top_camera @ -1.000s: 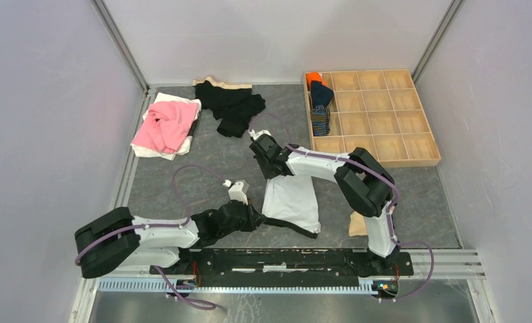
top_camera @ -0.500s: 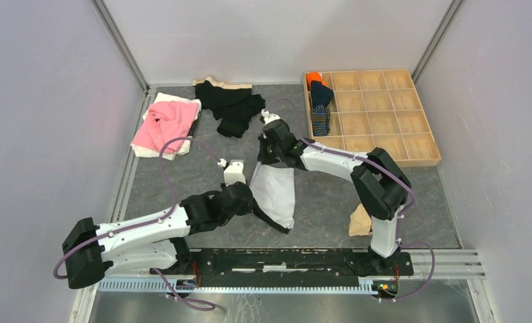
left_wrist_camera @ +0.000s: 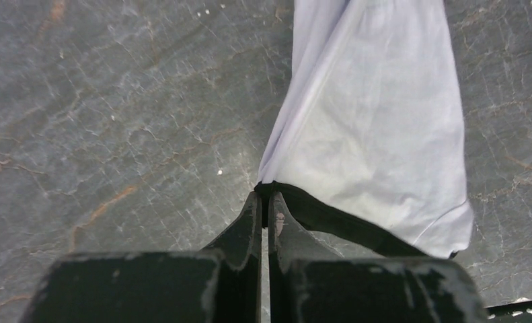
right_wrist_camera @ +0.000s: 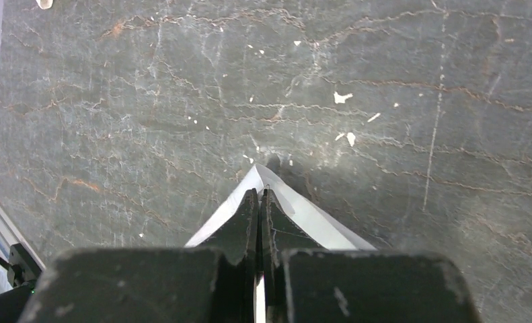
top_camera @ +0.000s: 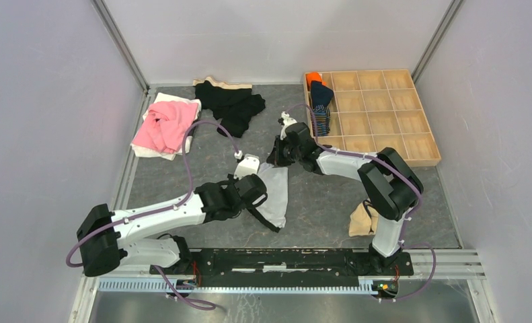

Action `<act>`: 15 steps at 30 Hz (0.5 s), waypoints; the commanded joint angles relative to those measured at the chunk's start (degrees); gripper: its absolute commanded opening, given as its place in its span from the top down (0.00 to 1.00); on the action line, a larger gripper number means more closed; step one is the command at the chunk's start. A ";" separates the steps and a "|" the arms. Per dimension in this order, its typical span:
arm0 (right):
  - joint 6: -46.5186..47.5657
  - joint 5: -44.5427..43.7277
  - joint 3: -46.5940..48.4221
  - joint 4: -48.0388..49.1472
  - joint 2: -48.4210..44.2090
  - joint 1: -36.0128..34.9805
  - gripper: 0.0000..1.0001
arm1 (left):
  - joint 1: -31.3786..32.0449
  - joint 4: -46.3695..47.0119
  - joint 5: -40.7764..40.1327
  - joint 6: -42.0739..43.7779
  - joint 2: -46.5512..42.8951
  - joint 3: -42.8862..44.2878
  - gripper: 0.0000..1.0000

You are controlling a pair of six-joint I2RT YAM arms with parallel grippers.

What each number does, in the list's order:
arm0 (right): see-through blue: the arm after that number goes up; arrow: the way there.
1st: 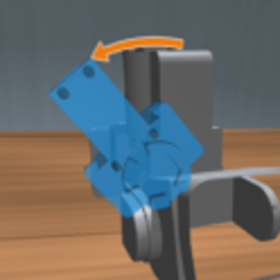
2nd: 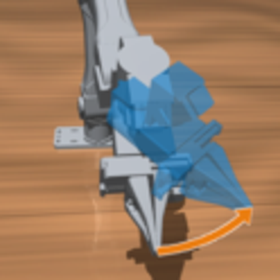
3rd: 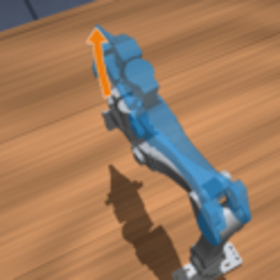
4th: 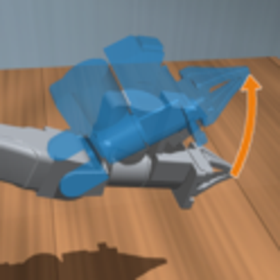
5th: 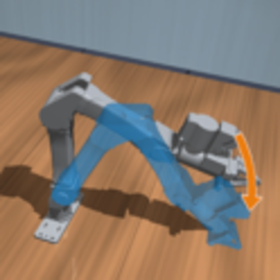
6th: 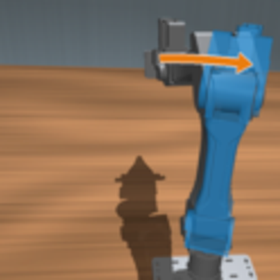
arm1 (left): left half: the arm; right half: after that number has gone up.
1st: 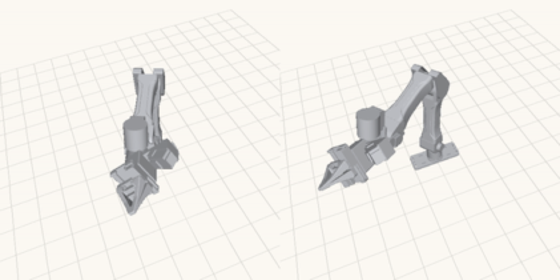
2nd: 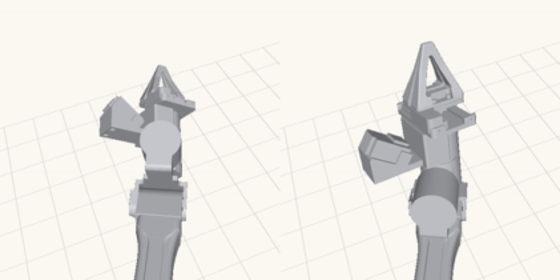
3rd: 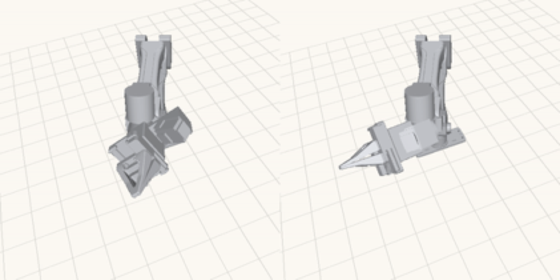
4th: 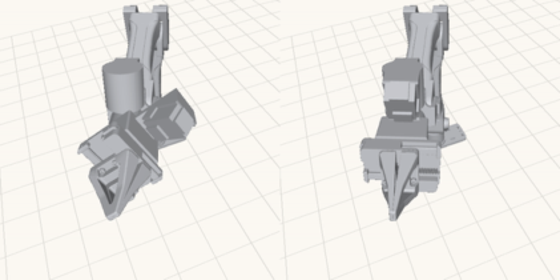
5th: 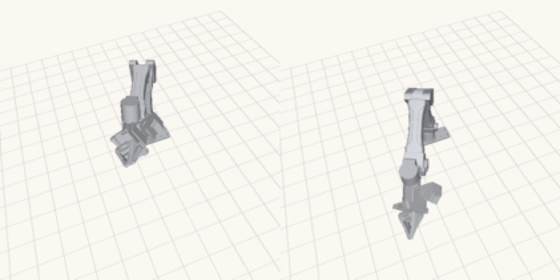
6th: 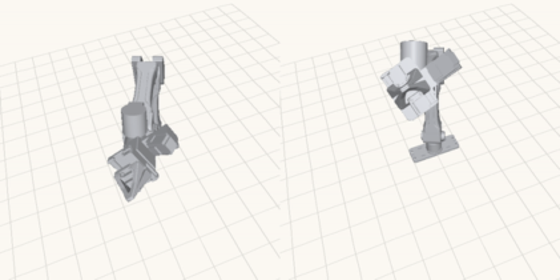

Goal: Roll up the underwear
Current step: Fold the underwear at the center of the board.

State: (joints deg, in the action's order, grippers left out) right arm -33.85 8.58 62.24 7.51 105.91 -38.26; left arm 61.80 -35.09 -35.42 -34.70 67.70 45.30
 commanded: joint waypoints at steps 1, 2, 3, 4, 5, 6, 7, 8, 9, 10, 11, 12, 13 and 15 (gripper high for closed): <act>-0.70 2.60 -1.37 6.71 -2.09 2.49 1.00 | 0.25 -4.40 -5.38 5.28 0.84 4.62 0.98; -1.07 2.86 -1.63 7.13 -2.10 2.76 1.00 | 0.25 -4.39 -5.39 5.99 1.18 5.15 0.98; -1.45 2.97 -1.97 7.61 -2.14 3.01 1.00 | 0.24 -4.09 -4.91 6.68 1.73 5.68 0.98; -1.79 3.14 -2.27 7.93 -2.20 3.13 1.00 | 0.25 -3.48 -3.98 7.41 2.26 6.02 0.98; -1.95 3.16 -2.38 8.10 -2.16 3.29 1.00 | 0.25 -2.50 -2.08 7.95 2.79 6.25 0.98; -1.94 3.24 -2.46 8.08 -2.11 3.36 1.00 | 0.32 -1.39 -1.09 8.32 3.32 6.29 0.98; -1.94 3.36 -2.61 8.10 -2.03 3.48 1.00 | 0.32 -0.37 0.52 8.55 3.78 6.29 0.98; -1.98 3.29 -2.85 8.25 -2.11 3.51 1.00 | 0.64 0.67 2.26 8.67 4.46 6.22 0.98; -2.07 3.24 -3.13 8.31 -2.15 3.61 1.00 | 1.13 1.47 3.11 8.68 4.98 6.23 0.98; -2.14 3.16 -3.49 8.49 -2.18 3.62 1.00 | 1.79 2.21 3.64 8.62 5.48 6.21 0.98; -2.15 3.20 -3.74 8.49 -2.06 3.68 1.00 | 2.56 2.82 3.88 8.60 6.05 6.27 0.98; -2.11 3.23 -3.86 8.50 -1.98 3.72 1.00 | 3.49 3.32 4.01 8.59 6.57 6.29 0.98; -2.10 3.28 -4.01 8.56 -1.86 3.73 1.00 | 4.37 3.87 4.04 8.53 7.03 6.29 0.98; -2.11 3.34 -4.31 8.68 -1.76 3.87 1.00 | 6.30 4.65 4.20 8.50 8.08 6.38 0.98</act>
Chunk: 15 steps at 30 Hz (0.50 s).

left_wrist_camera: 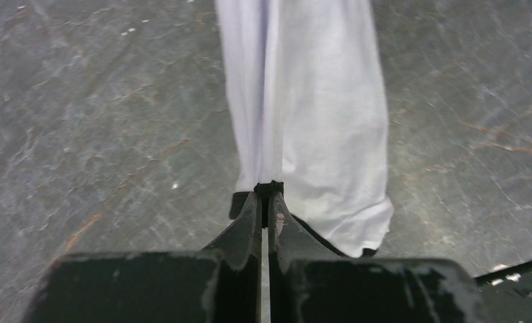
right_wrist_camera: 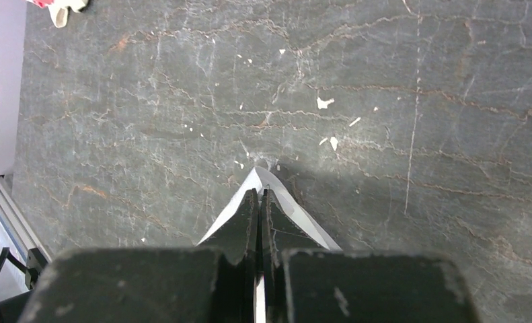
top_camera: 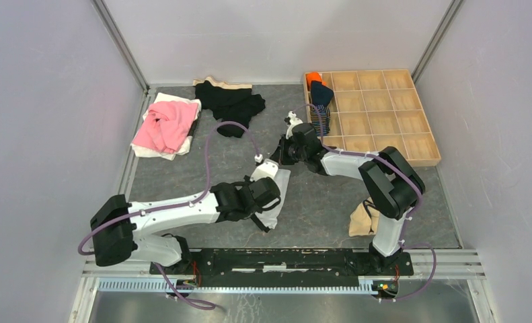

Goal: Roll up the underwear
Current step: Fold the underwear at the center of the board.

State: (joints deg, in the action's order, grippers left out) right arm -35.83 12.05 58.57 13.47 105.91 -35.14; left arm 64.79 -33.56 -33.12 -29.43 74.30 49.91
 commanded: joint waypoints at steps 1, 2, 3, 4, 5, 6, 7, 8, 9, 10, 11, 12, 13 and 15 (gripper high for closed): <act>-0.20 -0.12 -0.80 2.83 -1.76 0.82 1.00 | 4.19 3.58 1.92 3.24 2.08 1.85 0.98; -0.25 -0.12 -0.98 2.97 -1.76 0.82 1.00 | 5.00 3.95 1.92 3.28 2.65 1.92 0.98; -0.29 -0.10 -1.21 3.07 -1.76 0.94 1.00 | 5.74 4.53 1.92 3.32 3.29 1.99 0.98; -0.31 -0.10 -1.42 3.18 -1.83 0.91 1.00 | 6.44 4.86 2.04 3.40 4.04 2.07 0.98; -0.31 -0.17 -1.72 3.22 -1.89 0.93 1.00 | 6.93 5.09 2.16 3.41 4.76 2.18 0.98; -0.29 -0.17 -1.91 3.39 -1.95 0.95 1.00 | 7.45 5.48 2.23 3.35 5.60 2.27 0.98; -0.29 -0.18 -2.18 3.43 -2.05 0.98 1.00 | 7.78 5.77 2.38 3.13 6.24 2.29 0.98; -0.23 -0.25 -2.37 3.44 -2.10 0.99 1.00 | 8.00 6.34 2.74 2.88 6.89 2.22 0.98; -0.13 -0.29 -2.48 3.47 -2.15 1.06 1.00 | 8.17 7.05 3.18 2.62 7.43 2.02 0.98; -0.05 -0.35 -2.64 3.43 -2.17 1.04 1.00 | 8.35 7.74 3.77 2.41 7.92 1.77 0.98; 0.01 -0.21 -2.74 3.47 -2.19 1.13 1.00 | 8.45 8.48 4.27 2.18 8.41 1.44 0.98; 0.19 -0.19 -2.83 3.48 -2.13 1.19 1.00 | 8.50 9.19 4.70 1.80 8.98 1.20 0.98; 0.31 -0.20 -2.91 3.44 -2.13 1.20 1.00 | 8.56 9.99 5.17 1.44 9.25 0.87 0.98; 0.30 -0.32 -3.10 3.48 -2.04 1.20 1.00 | 8.59 11.59 6.14 0.80 9.89 0.15 0.98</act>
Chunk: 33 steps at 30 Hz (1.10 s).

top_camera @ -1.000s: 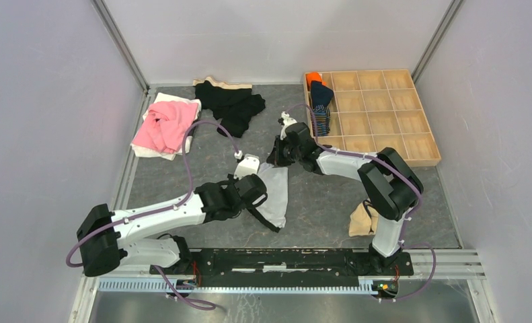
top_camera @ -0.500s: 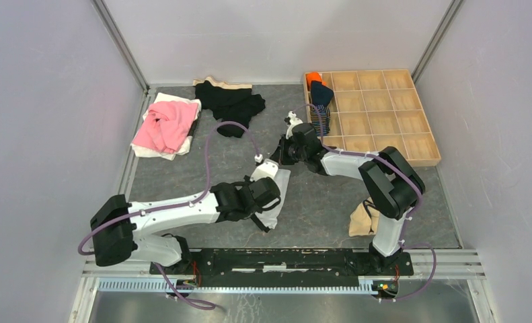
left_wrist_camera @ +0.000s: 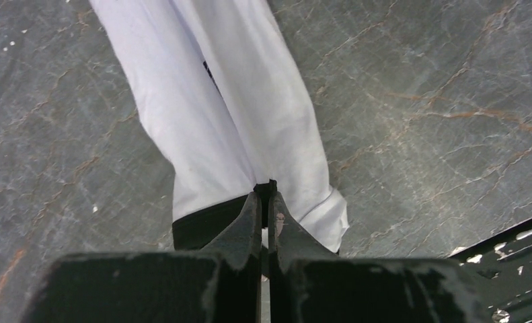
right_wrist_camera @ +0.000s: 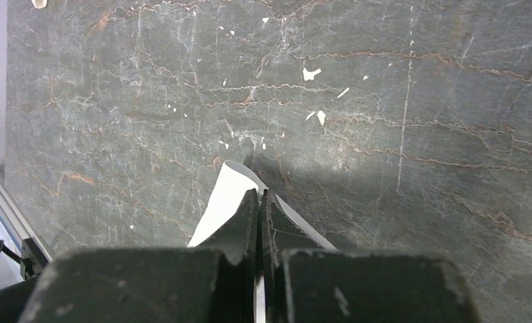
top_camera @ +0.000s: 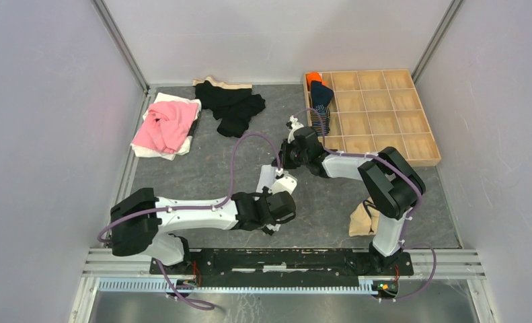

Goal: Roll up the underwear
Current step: Fold the underwear at the center of the board.

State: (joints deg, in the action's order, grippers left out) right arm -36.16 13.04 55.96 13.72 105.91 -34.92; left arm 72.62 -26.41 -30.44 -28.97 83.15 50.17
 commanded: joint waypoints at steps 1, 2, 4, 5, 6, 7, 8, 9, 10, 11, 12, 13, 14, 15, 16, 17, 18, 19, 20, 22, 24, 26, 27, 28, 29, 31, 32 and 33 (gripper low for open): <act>0.74 -1.26 -0.59 3.19 -2.05 1.01 1.00 | 0.77 5.24 4.01 0.06 1.40 -0.49 0.98; 0.81 -1.27 -0.68 3.19 -2.07 1.05 1.00 | 0.77 5.95 4.72 -0.17 1.77 -0.82 0.98; 0.98 -1.26 -0.85 3.08 -1.98 1.05 1.00 | 0.77 7.42 5.66 -0.58 2.36 -1.63 0.98; 1.04 -1.26 -0.93 3.08 -2.04 1.06 1.00 | 0.81 7.97 6.11 -0.72 2.74 -1.92 0.98; 1.16 -1.35 -1.02 3.09 -2.02 1.04 1.00 | 0.85 8.56 6.51 -0.90 3.13 -2.26 0.98; 1.36 -1.43 -1.16 3.12 -2.13 1.06 1.00 | 0.86 9.05 6.71 -1.05 3.56 -2.46 0.98; 1.61 -1.60 -1.33 2.99 -2.27 0.98 1.00 | 0.86 9.38 6.97 -1.18 4.00 -2.71 0.98; 1.91 -1.69 -1.53 2.92 -2.40 1.03 1.00 | 0.86 9.73 7.16 -1.25 4.46 -2.98 0.98; 2.34 -1.97 -1.69 2.77 -2.50 1.00 0.99 | 0.92 9.98 7.27 -1.40 4.85 -3.24 0.98; 2.92 -2.23 -1.88 2.57 -2.68 1.00 0.98 | 0.94 10.25 7.42 -1.56 5.17 -3.50 0.98; 3.36 -2.61 -2.11 2.47 -2.88 0.95 0.98 | 0.94 10.51 7.60 -1.72 5.52 -3.77 0.98; 3.85 -3.09 -2.39 2.25 -3.11 1.04 0.97 | 0.94 10.85 7.70 -1.83 5.72 -4.15 0.98; 4.33 -3.68 -2.65 1.92 -3.41 1.02 0.96 | 0.94 11.23 7.83 -2.01 5.92 -4.48 0.98; 4.94 -4.15 -2.85 1.54 -3.64 1.04 0.95 | 0.94 11.60 7.99 -2.16 6.08 -4.89 0.98; 5.42 -4.49 -3.03 1.28 -3.91 1.06 0.92 | 0.94 11.89 8.09 -2.33 6.21 -5.20 0.98; 5.99 -4.77 -3.14 1.07 -4.11 1.07 0.90 | 0.90 12.11 8.10 -2.51 6.37 -5.44 0.98; 6.54 -5.09 -3.27 0.79 -4.44 1.02 0.87 | 0.94 12.16 8.04 -2.69 6.48 -5.58 0.98; 7.06 -5.42 -3.40 0.57 -4.79 1.01 0.85 | 0.94 12.25 7.95 -2.79 6.70 -5.58 0.98; 7.58 -5.78 -3.41 0.18 -5.21 1.00 0.84 | 0.94 12.14 7.87 -2.88 6.75 -5.61 0.98; 8.60 -6.71 -3.25 -0.72 -5.92 1.07 0.77 | 0.94 12.02 7.61 -3.00 6.76 -5.61 0.95; 9.83 -7.59 -3.06 -1.68 -6.94 1.06 0.72 | 0.94 11.48 7.18 -3.19 6.33 -5.33 0.93; 11.05 -8.99 -2.92 -2.80 -8.33 1.03 0.66 | 0.94 10.93 6.81 -3.20 5.64 -5.05 0.90; 11.87 -9.69 -2.84 -3.32 -8.93 1.02 0.64 | 0.94 10.66 6.56 -3.26 5.28 -4.92 0.89; 12.65 -10.44 -2.59 -4.36 -9.80 0.92 0.62 | 0.94 10.04 6.28 -3.28 4.92 -4.44 0.87; 13.29 -11.14 -2.41 -5.11 -10.47 0.93 0.60 | 0.92 9.50 6.20 -3.21 4.53 -4.14 0.85; 14.53 -12.67 -2.26 -6.57 -12.09 0.95 0.58 | 0.94 8.47 6.22 -3.24 3.65 -3.23 0.80; 14.99 -13.93 -2.35 -7.20 -12.92 0.94 0.57 | 0.94 8.08 6.40 -3.20 3.03 -2.84 0.77; 15.53 -14.81 -2.44 -7.73 -13.88 0.94 0.56 | 0.92 7.83 6.54 -3.20 2.29 -2.46 0.73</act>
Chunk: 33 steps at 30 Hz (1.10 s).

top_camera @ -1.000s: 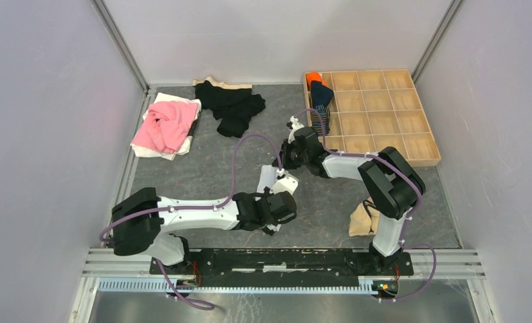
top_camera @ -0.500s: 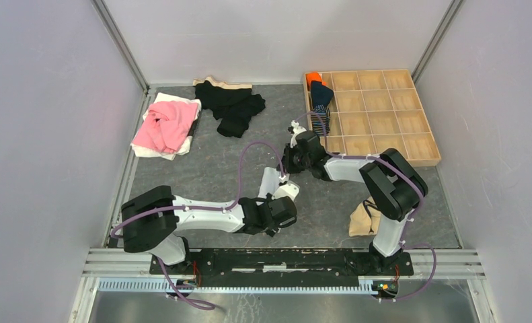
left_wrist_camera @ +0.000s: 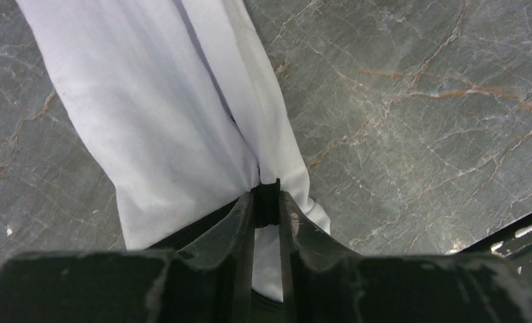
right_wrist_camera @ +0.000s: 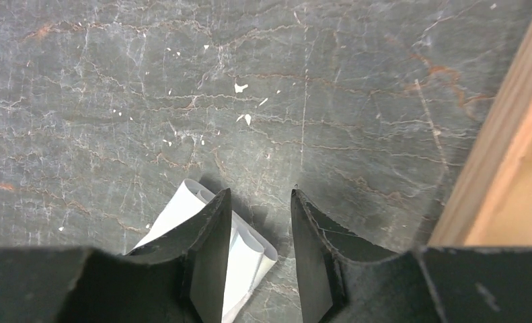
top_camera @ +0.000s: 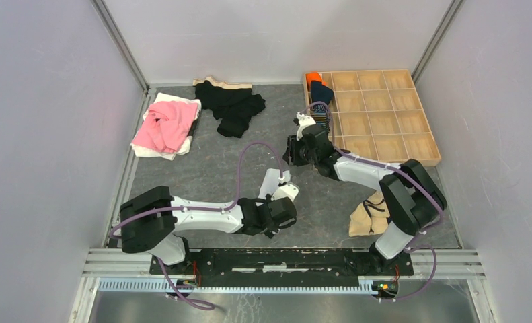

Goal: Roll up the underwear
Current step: Fold the underwear at the center of the board.

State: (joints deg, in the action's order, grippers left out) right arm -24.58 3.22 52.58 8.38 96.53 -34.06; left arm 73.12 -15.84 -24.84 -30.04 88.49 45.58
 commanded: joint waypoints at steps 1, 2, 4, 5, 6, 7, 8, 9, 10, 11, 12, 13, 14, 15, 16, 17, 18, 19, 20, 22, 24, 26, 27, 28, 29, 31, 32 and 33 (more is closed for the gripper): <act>4.53 -5.48 0.90 -3.18 -5.55 0.09 0.56 | 0.44 -3.09 1.15 -2.15 -4.16 2.78 0.67; 4.84 -5.47 0.85 -3.65 -6.27 0.16 0.55 | 0.44 -3.18 1.46 -2.13 -5.11 3.14 0.64; 5.37 -5.21 0.54 -4.56 -8.02 0.08 0.55 | 0.44 -3.24 2.05 -2.04 -7.15 4.13 0.55; 5.46 -4.53 0.16 -4.75 -8.92 -0.01 0.55 | 0.44 -3.31 2.40 -2.04 -8.18 4.54 0.50; 5.46 -3.84 -0.29 -4.79 -9.70 0.01 0.55 | 0.44 -3.39 2.75 -2.04 -9.15 4.98 0.48; 5.44 -3.34 -0.73 -4.87 -10.31 0.00 0.55 | 0.44 -3.43 3.04 -2.04 -10.17 5.29 0.45; 5.40 -0.94 -0.94 -5.04 -10.71 -0.05 0.55 | 0.44 -3.37 3.38 -2.16 -11.27 5.49 0.42; 5.40 0.94 -1.13 -5.09 -10.98 -0.15 0.55 | 0.42 -3.34 3.77 -2.32 -12.37 5.63 0.40; 5.31 2.53 -1.17 -5.29 -11.10 -0.28 0.56 | 0.44 -3.33 3.86 -2.50 -13.56 5.59 0.39; 5.12 4.56 -1.32 -5.39 -11.09 -0.31 0.57 | 0.44 -3.27 3.78 -2.74 -14.65 5.36 0.38; 4.75 6.68 -1.50 -5.20 -11.04 -0.50 0.60 | 0.44 -2.89 3.29 -2.96 -16.00 4.76 0.37; 4.51 8.46 -1.72 -4.95 -10.89 -0.71 0.63 | 0.44 -2.18 2.38 -3.26 -17.31 3.76 0.37; 4.05 10.26 -1.90 -4.43 -10.56 -0.96 0.68 | 0.35 -1.07 1.16 -3.81 -18.63 2.21 0.39; 3.77 11.91 -1.84 -3.98 -10.01 -1.31 0.74 | 0.29 0.05 -0.02 -4.54 -20.22 0.58 0.42; 3.61 13.33 -1.56 -3.87 -9.22 -1.76 0.78 | 0.10 1.59 -1.13 -5.25 -21.24 -1.10 0.46; 3.60 14.08 -1.07 -3.81 -8.50 -2.15 0.83 | -0.14 3.56 -1.88 -5.58 -22.07 -3.06 0.50; 3.67 14.27 -0.77 -3.89 -7.58 -2.67 0.86 | -0.31 5.94 -2.44 -5.71 -22.75 -5.13 0.54; 3.79 13.80 -0.48 -3.97 -7.06 -3.05 0.89 | -0.65 8.28 -2.83 -5.79 -23.20 -7.44 0.56; 3.75 12.94 -0.25 -4.11 -6.40 -3.44 0.92 | -0.89 10.87 -3.06 -5.70 -23.27 -9.48 0.58; 3.73 11.11 -0.11 -4.48 -5.31 -3.83 0.95 | -1.10 15.19 -3.42 -5.45 -22.69 -13.14 0.59; 4.04 8.52 0.11 -5.47 -4.33 -4.18 0.97 | -1.31 17.93 -3.42 -5.40 -21.43 -15.30 0.60; 4.61 5.61 0.40 -6.62 -3.36 -4.51 0.98 | -1.25 20.47 -3.33 -5.07 -20.08 -16.83 0.60; 4.93 4.53 0.42 -6.96 -2.71 -4.59 0.98 | -1.27 21.59 -3.18 -4.84 -19.50 -17.41 0.60; 5.19 3.77 0.34 -7.14 -2.07 -4.60 0.99 | -1.30 22.36 -3.01 -4.65 -18.78 -17.85 0.60; 5.28 3.43 0.17 -7.15 -1.54 -4.71 0.99 | -1.30 22.76 -3.02 -4.66 -18.06 -18.18 0.61; 5.44 2.90 -0.15 -7.15 -0.20 -4.64 1.00 | -1.30 22.86 -2.87 -5.02 -16.58 -18.66 0.63; 5.46 2.40 -0.40 -7.07 0.48 -4.70 1.00 | -1.29 22.87 -2.74 -5.38 -16.03 -19.05 0.65; 5.48 1.77 -0.69 -7.14 1.10 -4.73 1.00 | -1.31 22.82 -2.56 -5.83 -15.49 -19.41 0.67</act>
State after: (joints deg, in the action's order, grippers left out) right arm -20.29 8.67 51.09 1.19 95.48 -38.52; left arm 72.01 1.54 -26.02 -33.56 71.33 27.22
